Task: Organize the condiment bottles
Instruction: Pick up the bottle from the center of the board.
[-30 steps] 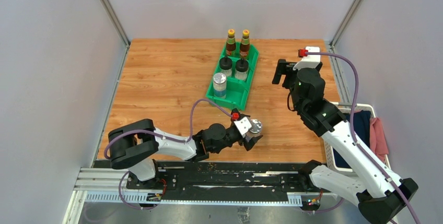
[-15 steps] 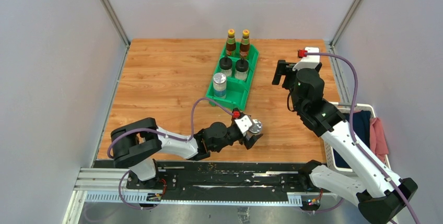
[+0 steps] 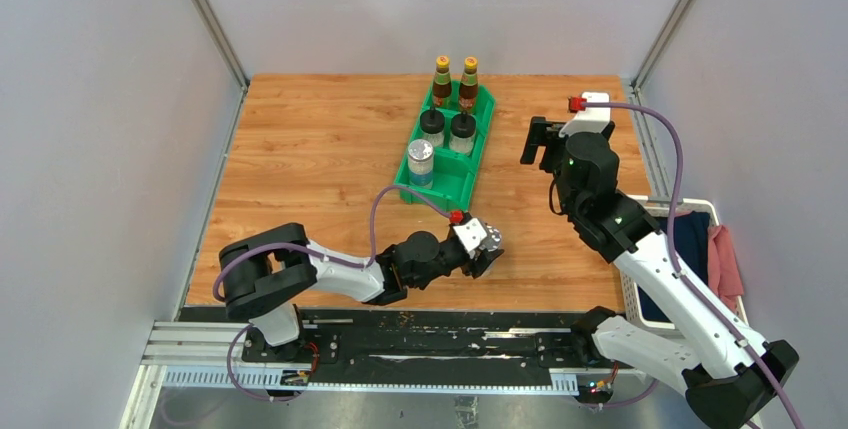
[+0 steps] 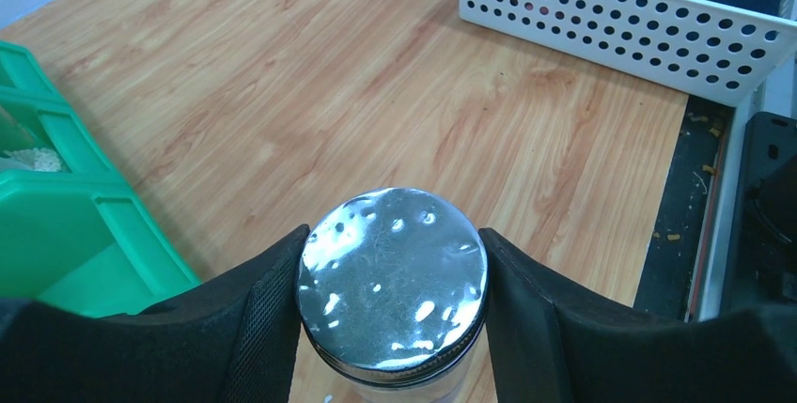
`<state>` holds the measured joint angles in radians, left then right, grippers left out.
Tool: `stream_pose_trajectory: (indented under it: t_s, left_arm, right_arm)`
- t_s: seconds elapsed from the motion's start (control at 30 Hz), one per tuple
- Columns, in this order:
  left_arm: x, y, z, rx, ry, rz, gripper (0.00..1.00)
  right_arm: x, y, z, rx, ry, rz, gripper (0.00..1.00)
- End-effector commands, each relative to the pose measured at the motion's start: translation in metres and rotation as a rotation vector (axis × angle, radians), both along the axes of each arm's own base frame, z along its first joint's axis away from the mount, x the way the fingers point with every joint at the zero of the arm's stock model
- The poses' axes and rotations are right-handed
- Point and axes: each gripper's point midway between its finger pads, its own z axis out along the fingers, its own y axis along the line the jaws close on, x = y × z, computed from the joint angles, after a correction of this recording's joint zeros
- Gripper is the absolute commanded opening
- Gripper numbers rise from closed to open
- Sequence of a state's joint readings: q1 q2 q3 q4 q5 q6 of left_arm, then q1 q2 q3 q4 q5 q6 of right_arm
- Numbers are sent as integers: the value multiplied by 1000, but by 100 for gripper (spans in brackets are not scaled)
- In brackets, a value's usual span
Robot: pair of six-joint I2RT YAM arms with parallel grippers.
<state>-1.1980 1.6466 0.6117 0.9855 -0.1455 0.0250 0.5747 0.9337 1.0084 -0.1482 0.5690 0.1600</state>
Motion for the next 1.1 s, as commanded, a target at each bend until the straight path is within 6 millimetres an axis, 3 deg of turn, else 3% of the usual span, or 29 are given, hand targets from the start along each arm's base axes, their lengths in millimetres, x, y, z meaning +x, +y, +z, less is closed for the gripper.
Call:
stream_pose_trajectory:
  t_s: [0.0, 0.1, 0.23, 0.27, 0.43, 0.63, 1.07]
  left_arm:
    - [5, -6, 10, -38, -7, 2, 56]
    - [3, -6, 10, -38, -3, -3, 42]
    - [2, -4, 12, -34, 3, -4, 5]
    - [2, -3, 13, -32, 2, -5, 0]
    - [-3, 3, 19, 6, -15, -27, 0]
    - [-6, 13, 43, 52, -68, -44, 0]
    - [5, 26, 82, 71, -138, -21, 0]
  right_arm:
    - [0, -7, 1, 9, -16, -22, 88]
    - [0, -7, 1, 11, -17, -24, 88]
    - [0, -8, 1, 13, -19, -27, 88]
    - [-1, -8, 1, 13, -20, -28, 88]
    - [-1, -9, 2, 18, -22, -31, 88]
    - [-1, -9, 5, 23, -31, -33, 88]
    - [0, -8, 9, 27, -39, -31, 87]
